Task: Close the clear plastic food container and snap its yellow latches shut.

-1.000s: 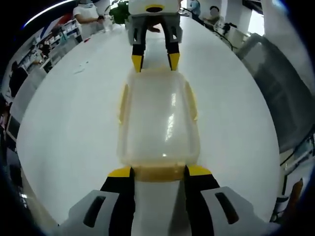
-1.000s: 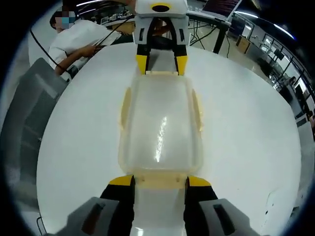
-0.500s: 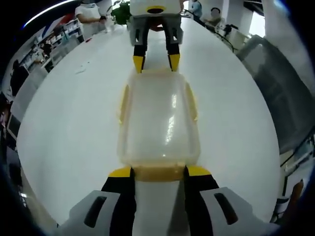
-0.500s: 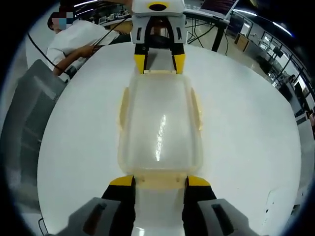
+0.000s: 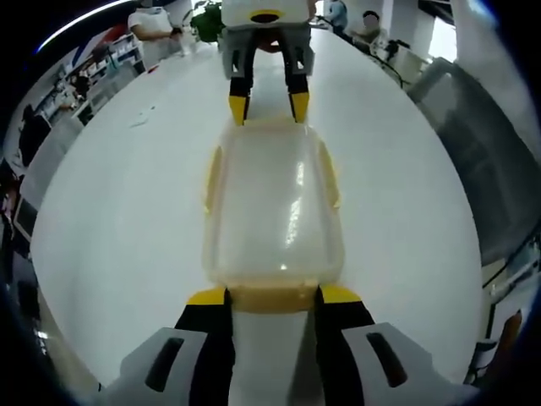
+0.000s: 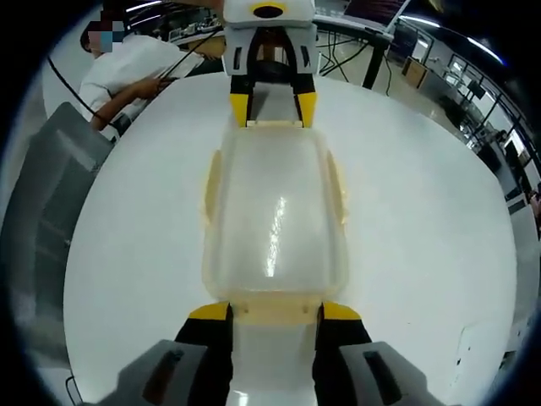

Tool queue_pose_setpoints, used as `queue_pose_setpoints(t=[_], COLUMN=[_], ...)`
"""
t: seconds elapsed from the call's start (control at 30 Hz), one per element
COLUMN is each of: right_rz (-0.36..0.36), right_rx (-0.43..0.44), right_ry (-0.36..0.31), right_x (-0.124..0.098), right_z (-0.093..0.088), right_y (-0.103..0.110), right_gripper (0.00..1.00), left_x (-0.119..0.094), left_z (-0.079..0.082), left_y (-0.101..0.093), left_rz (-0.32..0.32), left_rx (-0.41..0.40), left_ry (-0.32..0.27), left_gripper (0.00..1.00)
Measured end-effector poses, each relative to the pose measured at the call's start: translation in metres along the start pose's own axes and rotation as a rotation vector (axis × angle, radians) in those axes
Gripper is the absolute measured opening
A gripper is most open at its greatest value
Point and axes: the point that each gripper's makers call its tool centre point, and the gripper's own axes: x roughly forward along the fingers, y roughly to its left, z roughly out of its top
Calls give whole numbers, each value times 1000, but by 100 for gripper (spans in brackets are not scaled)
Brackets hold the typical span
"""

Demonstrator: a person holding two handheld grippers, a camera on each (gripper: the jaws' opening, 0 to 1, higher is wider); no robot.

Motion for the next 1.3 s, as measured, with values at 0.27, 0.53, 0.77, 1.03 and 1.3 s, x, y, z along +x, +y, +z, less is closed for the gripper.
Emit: queue_pose_setpoints(t=[0.27,0.53,0.77,1.03,1.3], right_rz=[1,1,-25,-43,-63], right_rx=[-12,-17,-14,-11,-11], right_ry=[3,-7,-20,-15,-19], right_x=[-1,-18,-37,-53,-71], right_z=[0,3,6,1,0], right_y=[0,7,6,11,19], right_gripper=[35,35,35,35,35], left_x=[0,-12,-27,-34,-44], left_z=[0,9,24,40,57], left_y=[2,-3,2,-1,-5], left_rz=[21,49,67,73,88], left_rx=[-36,-21,12,38,59], left_ry=[26,44,48,52,50], left_gripper=[36,36,36,36,36])
